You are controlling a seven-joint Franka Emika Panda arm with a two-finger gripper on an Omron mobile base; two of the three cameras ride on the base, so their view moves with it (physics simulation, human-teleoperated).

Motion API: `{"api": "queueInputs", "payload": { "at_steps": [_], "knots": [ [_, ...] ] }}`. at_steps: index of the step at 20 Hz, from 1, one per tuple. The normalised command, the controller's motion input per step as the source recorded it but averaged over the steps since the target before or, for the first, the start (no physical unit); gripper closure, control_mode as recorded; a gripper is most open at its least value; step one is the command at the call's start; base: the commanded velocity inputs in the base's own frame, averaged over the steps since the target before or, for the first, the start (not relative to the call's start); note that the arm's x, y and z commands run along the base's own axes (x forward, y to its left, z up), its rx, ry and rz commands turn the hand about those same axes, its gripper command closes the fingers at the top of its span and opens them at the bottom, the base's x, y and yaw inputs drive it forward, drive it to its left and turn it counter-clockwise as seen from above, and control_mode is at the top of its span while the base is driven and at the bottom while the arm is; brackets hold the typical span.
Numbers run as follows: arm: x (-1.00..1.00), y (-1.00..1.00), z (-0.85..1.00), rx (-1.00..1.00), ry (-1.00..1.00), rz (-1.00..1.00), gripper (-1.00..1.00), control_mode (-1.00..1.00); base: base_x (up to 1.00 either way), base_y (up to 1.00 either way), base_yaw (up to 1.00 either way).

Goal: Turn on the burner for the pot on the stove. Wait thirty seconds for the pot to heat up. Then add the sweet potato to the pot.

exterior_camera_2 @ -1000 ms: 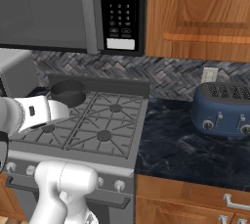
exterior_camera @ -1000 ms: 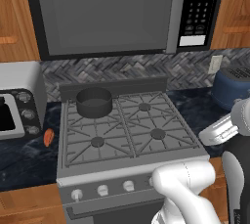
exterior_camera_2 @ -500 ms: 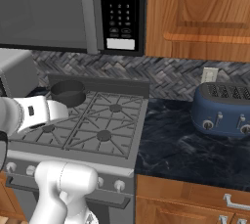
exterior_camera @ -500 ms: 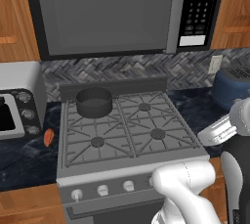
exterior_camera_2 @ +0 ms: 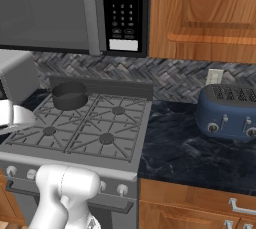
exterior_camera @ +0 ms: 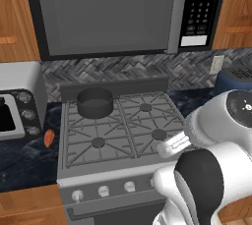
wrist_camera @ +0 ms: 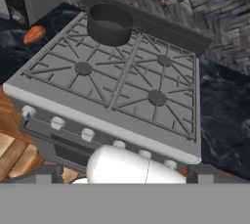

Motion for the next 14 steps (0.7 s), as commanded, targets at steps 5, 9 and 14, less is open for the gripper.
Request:
{"api": "queueInputs", "payload": {
  "at_steps": [5,9,14],
  "knots": [
    [0.0,0.96,-0.18,0.06,0.08,-0.01,-1.0,-1.0,0.0,0.0,0.0],
    [0.03,0.86,-0.21,0.08,0.09,0.0,-1.0,-1.0,0.0,0.0,0.0],
    [0.0,0.6,-0.11,0.11,0.02,0.0,-1.0,-1.0,0.0,0.0,0.0]
  ]
}}
